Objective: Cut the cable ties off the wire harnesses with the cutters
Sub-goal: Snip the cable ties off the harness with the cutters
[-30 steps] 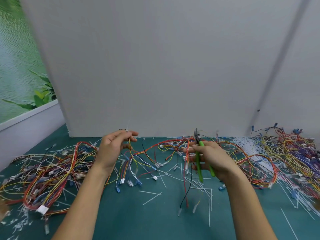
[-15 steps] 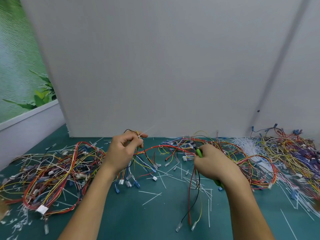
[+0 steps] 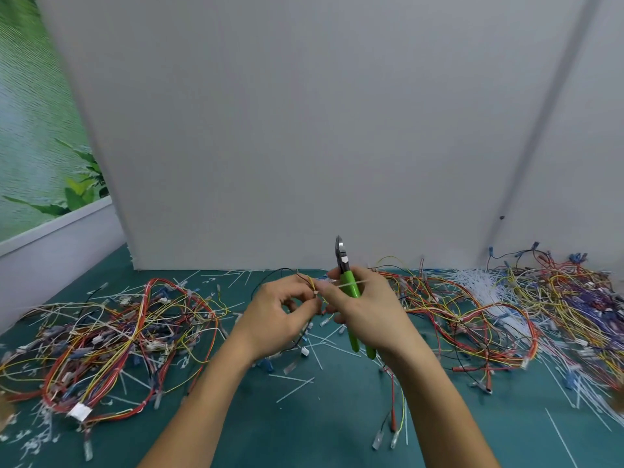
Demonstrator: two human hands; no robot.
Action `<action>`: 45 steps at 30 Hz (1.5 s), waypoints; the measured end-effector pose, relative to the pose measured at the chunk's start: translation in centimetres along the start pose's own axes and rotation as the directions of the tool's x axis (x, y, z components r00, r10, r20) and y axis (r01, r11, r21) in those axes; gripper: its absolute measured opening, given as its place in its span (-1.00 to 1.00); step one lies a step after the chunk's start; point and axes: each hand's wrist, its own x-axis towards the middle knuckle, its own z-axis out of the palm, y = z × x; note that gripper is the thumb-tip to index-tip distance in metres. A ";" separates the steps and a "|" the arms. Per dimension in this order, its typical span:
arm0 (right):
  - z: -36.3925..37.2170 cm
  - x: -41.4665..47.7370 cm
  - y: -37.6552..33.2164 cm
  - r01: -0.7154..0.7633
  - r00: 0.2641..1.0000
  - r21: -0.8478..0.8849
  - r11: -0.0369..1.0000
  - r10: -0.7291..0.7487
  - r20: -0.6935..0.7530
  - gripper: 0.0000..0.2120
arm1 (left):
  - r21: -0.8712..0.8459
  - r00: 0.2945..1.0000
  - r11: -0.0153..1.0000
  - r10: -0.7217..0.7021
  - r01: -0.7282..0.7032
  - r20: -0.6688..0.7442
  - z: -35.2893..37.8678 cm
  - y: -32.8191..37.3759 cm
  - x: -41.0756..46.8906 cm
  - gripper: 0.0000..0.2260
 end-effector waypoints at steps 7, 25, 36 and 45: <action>-0.7 0.4 0.7 0.013 1.000 -0.033 0.999 -0.014 -0.007 -0.85 | -0.017 0.998 0.998 -0.065 0.065 -0.013 0.9 -0.3 -0.1 -0.85; -1.4 0.7 1.3 0.047 0.998 -0.055 0.997 -0.045 0.053 -0.89 | -0.730 0.895 0.559 -0.413 0.394 0.167 2.9 -0.4 0.4 -0.86; -1.3 0.5 1.0 0.005 0.988 -0.008 1.000 -0.003 0.156 -0.91 | -0.725 0.907 0.563 -0.359 0.397 0.218 2.7 -0.7 0.2 -0.92; -1.4 0.4 0.9 -0.034 0.975 0.136 0.990 0.003 0.224 -0.91 | -0.685 0.919 0.619 -0.330 0.384 0.216 2.7 -1.0 0.2 -0.94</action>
